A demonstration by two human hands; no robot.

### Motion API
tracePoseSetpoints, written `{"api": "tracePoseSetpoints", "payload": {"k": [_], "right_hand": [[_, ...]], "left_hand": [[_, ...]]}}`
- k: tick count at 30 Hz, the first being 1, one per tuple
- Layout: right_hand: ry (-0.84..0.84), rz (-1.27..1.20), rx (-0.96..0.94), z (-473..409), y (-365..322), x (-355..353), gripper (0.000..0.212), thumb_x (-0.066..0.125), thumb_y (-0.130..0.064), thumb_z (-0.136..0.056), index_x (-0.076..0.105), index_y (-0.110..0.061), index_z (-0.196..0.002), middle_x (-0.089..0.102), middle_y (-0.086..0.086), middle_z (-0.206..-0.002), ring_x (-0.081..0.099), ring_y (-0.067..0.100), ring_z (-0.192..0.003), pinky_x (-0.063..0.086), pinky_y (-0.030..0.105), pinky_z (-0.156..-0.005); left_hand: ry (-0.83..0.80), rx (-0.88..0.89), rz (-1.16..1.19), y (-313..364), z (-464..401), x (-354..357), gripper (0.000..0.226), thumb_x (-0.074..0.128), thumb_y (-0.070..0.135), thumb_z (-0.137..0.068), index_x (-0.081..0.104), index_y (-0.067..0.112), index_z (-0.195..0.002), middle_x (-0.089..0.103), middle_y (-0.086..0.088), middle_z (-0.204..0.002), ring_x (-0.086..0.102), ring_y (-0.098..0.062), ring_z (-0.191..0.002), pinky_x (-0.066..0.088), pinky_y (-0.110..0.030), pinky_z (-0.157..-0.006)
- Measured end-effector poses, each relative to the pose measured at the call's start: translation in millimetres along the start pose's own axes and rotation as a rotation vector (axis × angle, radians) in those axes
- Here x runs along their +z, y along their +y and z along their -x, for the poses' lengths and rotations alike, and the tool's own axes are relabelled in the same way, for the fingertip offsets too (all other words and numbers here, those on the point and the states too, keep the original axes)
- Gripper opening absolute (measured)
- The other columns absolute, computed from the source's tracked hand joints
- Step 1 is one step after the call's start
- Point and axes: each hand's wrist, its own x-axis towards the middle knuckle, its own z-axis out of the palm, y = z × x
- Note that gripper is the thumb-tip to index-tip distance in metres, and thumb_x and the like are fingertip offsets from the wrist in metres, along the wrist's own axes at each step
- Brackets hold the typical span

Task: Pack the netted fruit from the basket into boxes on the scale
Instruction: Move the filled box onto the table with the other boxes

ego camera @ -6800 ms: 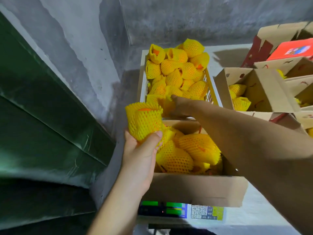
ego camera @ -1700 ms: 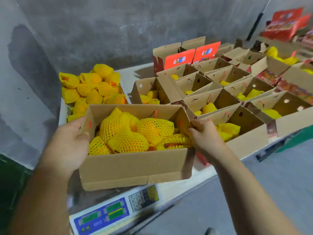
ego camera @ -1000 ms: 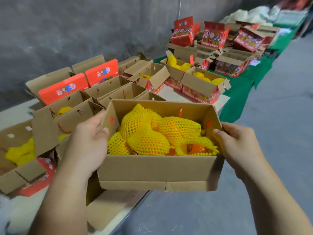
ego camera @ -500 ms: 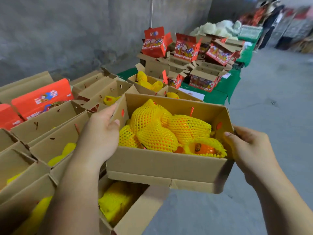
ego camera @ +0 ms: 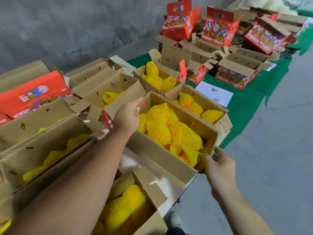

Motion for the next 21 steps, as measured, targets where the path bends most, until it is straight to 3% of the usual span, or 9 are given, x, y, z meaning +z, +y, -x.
{"api": "tracePoseSetpoints", "payload": {"k": [3, 5, 7, 10, 12, 14, 16, 19, 21], "right_hand": [[-0.084, 0.14, 0.014, -30.7, 24.0, 20.5, 0.026, 0.058, -0.011, -0.101, 0.068, -0.024, -0.121, 0.079, -0.002, -0.102, 0.076, 0.024, -0.091, 0.064, 0.051, -0.078], [-0.133, 0.272, 0.039, -50.7, 33.1, 19.8, 0.031, 0.058, -0.016, -0.102, 0.064, -0.016, -0.133, 0.075, 0.005, -0.119, 0.071, 0.028, -0.105, 0.06, 0.053, -0.088], [-0.141, 0.346, 0.034, -69.7, 36.2, 10.8, 0.036, 0.064, -0.02, -0.098, 0.06, -0.016, -0.134, 0.068, 0.007, -0.125, 0.064, 0.027, -0.113, 0.057, 0.048, -0.093], [0.039, 0.545, -0.211, -97.3, 25.2, 1.0, 0.045, 0.069, -0.023, -0.087, 0.058, -0.014, -0.13, 0.052, 0.014, -0.123, 0.044, 0.03, -0.118, 0.038, 0.038, -0.092], [0.023, 0.623, -0.456, -113.9, 9.3, 7.9, 0.041, 0.062, -0.023, -0.085, 0.061, -0.013, -0.125, 0.053, 0.014, -0.12, 0.044, 0.031, -0.115, 0.033, 0.036, -0.09], [-0.187, 0.785, -0.572, -131.2, -2.6, 22.5, 0.042, 0.063, -0.019, -0.091, 0.059, -0.014, -0.132, 0.054, 0.014, -0.124, 0.047, 0.033, -0.116, 0.035, 0.038, -0.096], [-0.394, 1.075, -0.547, -146.2, -7.1, 39.0, 0.059, 0.063, -0.022, -0.094, 0.043, -0.019, -0.15, 0.052, 0.011, -0.136, 0.047, 0.035, -0.124, 0.04, 0.045, -0.104], [-0.445, 1.207, -0.465, -160.0, -5.4, 52.4, 0.064, 0.055, -0.018, -0.101, 0.026, -0.027, -0.157, 0.048, 0.006, -0.148, 0.045, 0.034, -0.134, 0.045, 0.051, -0.107], [-0.437, 1.196, -0.464, -164.9, -3.4, 51.6, 0.062, 0.05, -0.013, -0.103, 0.025, -0.028, -0.158, 0.048, 0.006, -0.149, 0.046, 0.033, -0.135, 0.048, 0.051, -0.104]], "left_hand": [[-0.109, -0.12, -0.166, -29.3, -9.1, 43.3, 0.044, 0.047, 0.008, -0.105, 0.06, 0.02, -0.146, 0.07, -0.021, -0.125, 0.063, -0.043, -0.119, 0.051, -0.052, -0.098], [-0.117, -0.19, -0.135, -37.2, -1.1, 66.0, 0.037, 0.05, 0.009, -0.103, 0.062, 0.008, -0.139, 0.066, -0.023, -0.132, 0.059, -0.043, -0.127, 0.046, -0.051, -0.106], [-0.062, -0.318, -0.125, -27.2, 19.8, 85.3, 0.054, 0.057, 0.026, -0.103, 0.046, 0.011, -0.153, 0.054, -0.02, -0.149, 0.049, -0.041, -0.138, 0.039, -0.052, -0.114], [-0.025, -0.733, 0.159, 15.8, 60.5, 110.1, 0.099, 0.07, 0.054, -0.091, 0.013, 0.023, -0.165, 0.028, -0.019, -0.162, 0.029, -0.042, -0.147, 0.029, -0.053, -0.118], [-0.15, -0.946, 0.45, 45.1, 83.3, 130.9, 0.109, 0.077, 0.052, -0.085, 0.006, 0.028, -0.164, 0.026, -0.016, -0.159, 0.034, -0.04, -0.143, 0.036, -0.05, -0.113], [-0.255, -1.01, 0.812, 66.4, 97.2, 149.3, 0.095, 0.075, 0.035, -0.088, 0.014, 0.035, -0.16, 0.04, -0.011, -0.152, 0.05, -0.034, -0.131, 0.048, -0.043, -0.104], [-0.214, -1.021, 1.033, 75.3, 97.7, 158.6, 0.072, 0.064, 0.018, -0.092, 0.028, 0.036, -0.152, 0.048, -0.007, -0.144, 0.058, -0.034, -0.124, 0.057, -0.051, -0.101], [-0.138, -0.981, 1.062, 70.4, 88.5, 163.7, 0.054, 0.05, 0.008, -0.1, 0.038, 0.035, -0.144, 0.049, 0.002, -0.134, 0.06, -0.031, -0.121, 0.059, -0.058, -0.096], [-0.109, -0.96, 1.0, 65.4, 84.8, 162.8, 0.044, 0.05, 0.008, -0.099, 0.045, 0.03, -0.137, 0.053, 0.004, -0.122, 0.062, -0.023, -0.107, 0.065, -0.049, -0.085]]}}
